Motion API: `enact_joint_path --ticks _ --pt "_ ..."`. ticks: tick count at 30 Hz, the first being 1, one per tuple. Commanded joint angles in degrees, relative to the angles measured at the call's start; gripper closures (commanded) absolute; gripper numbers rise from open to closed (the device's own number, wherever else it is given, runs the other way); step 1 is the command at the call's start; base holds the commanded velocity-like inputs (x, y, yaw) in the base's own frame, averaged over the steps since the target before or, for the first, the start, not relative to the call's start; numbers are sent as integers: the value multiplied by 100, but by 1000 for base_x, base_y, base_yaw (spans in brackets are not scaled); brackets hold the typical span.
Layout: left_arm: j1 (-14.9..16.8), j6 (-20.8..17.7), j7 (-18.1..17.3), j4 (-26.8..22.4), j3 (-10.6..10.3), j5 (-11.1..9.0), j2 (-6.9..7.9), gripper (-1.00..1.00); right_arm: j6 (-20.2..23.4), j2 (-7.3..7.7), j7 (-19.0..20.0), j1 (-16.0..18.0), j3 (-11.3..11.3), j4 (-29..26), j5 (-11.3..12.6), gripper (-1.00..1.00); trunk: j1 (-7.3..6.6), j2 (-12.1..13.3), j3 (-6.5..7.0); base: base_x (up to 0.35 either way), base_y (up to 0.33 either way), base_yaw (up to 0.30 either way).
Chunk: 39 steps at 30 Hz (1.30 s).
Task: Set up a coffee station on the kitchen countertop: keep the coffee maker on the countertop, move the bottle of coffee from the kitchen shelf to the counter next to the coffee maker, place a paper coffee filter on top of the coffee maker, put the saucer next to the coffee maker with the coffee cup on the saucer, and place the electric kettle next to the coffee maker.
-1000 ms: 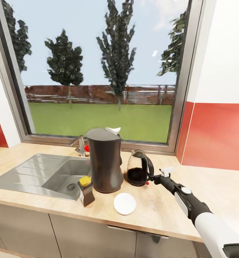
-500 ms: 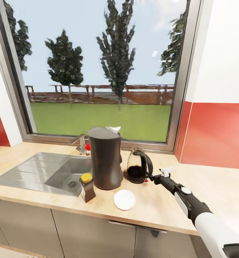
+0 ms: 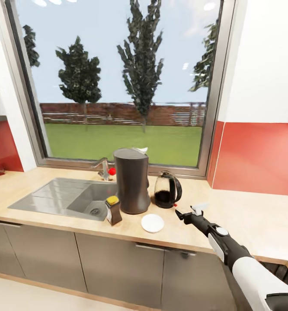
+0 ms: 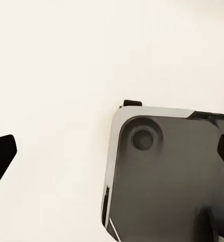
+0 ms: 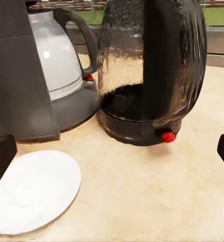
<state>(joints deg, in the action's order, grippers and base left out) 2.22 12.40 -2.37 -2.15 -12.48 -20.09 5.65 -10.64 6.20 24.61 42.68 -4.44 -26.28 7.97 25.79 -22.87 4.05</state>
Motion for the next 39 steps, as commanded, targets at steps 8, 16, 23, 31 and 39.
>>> enact_joint_path --ticks 8,16,23,31,39 --pt "70 77 -34 -57 -59 -64 5 -100 -1916 -817 -1267 -90 -14 2275 75 -100 -1 -5 -3 -270 208 0" --pt "70 88 -36 -74 -68 -65 -41 -100 -2113 -1095 -2876 -1127 -13 2465 67 -100 -1 -5 -3 -84 78 0" --pt "70 88 -38 -88 -63 -71 -81 -100 -1764 -1078 -3177 -1826 -13 2478 57 -100 -1 -5 -3 -2 2 0" --pt "82 56 -36 -460 -62 -81 -159 -100 990 -1054 -2812 -2109 -40 2478 -17 -100 -1 -5 -3 0 0 0" --pt "87 84 -36 -478 -59 -83 -156 -100 1107 -1051 -2668 -2114 -41 2472 -65 -100 -1 -5 -3 0 0 0"
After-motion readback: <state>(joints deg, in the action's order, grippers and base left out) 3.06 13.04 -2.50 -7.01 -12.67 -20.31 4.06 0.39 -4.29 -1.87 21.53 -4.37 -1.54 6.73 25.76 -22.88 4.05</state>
